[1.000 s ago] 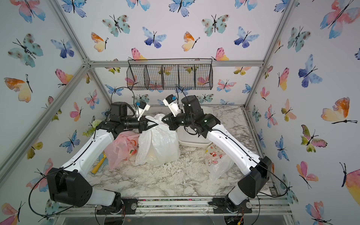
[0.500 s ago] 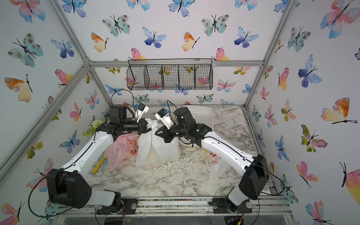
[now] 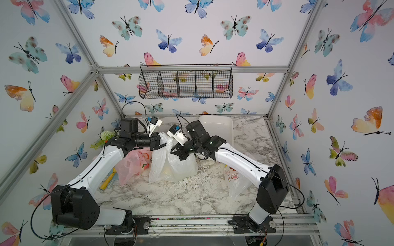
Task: Place the pears into plastic bags & tie knots
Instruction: Tie the plastic bag at the center of the board.
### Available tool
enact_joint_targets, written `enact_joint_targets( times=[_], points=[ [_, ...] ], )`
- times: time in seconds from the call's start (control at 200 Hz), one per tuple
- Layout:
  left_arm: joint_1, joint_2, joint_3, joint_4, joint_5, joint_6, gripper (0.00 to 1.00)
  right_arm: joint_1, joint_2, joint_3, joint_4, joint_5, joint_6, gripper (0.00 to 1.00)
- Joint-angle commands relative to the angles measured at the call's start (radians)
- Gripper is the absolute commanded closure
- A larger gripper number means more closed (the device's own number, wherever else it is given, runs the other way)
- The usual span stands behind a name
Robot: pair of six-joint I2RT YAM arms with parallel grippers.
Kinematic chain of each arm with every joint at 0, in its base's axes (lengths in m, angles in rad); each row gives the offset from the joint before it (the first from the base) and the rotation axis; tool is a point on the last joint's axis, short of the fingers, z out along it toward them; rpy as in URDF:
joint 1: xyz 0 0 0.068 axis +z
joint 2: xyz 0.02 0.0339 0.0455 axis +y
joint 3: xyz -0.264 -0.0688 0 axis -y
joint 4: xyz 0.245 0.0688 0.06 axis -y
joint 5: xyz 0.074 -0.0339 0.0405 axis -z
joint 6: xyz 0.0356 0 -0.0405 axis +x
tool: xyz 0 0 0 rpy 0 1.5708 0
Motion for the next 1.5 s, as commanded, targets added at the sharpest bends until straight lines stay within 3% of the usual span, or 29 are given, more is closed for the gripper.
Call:
enact_joint_targets(
  times=[0.0,0.215,0.456,0.571,0.691,0.851,1.237,1.337,1.432,1.498],
  points=[
    [0.013,-0.021,0.001,-0.027,0.073,0.07,0.65,-0.011,0.012,0.024,-0.076,0.008,-0.045,0.97],
    [0.03,-0.013,-0.03,-0.075,0.071,0.143,0.58,-0.051,0.024,0.049,-0.083,-0.049,-0.041,0.97],
    [0.042,-0.029,-0.057,-0.13,0.031,0.222,0.42,-0.083,0.046,0.066,-0.083,-0.1,-0.035,0.97],
    [0.043,-0.031,-0.044,-0.151,0.073,0.243,0.36,-0.083,0.061,0.077,-0.096,-0.112,-0.045,0.97],
    [0.044,-0.034,-0.034,-0.06,0.089,0.164,0.33,-0.082,0.057,0.07,-0.099,-0.128,-0.06,0.97],
    [0.031,0.015,0.003,-0.038,0.096,0.106,0.39,-0.08,0.049,0.057,-0.093,-0.117,-0.066,0.97],
    [-0.009,0.038,-0.008,-0.04,-0.023,0.096,0.45,-0.078,0.064,0.051,-0.074,-0.152,-0.054,0.95],
    [-0.01,0.045,-0.005,-0.04,-0.04,0.096,0.53,-0.078,0.063,0.05,-0.075,-0.151,-0.054,0.94],
    [-0.01,0.045,-0.001,-0.04,-0.055,0.095,0.72,-0.078,0.059,0.05,-0.08,-0.152,-0.055,0.9],
    [-0.01,0.032,-0.006,-0.026,-0.084,0.093,0.8,-0.078,0.053,0.055,-0.092,-0.154,-0.057,0.83]
  ],
)
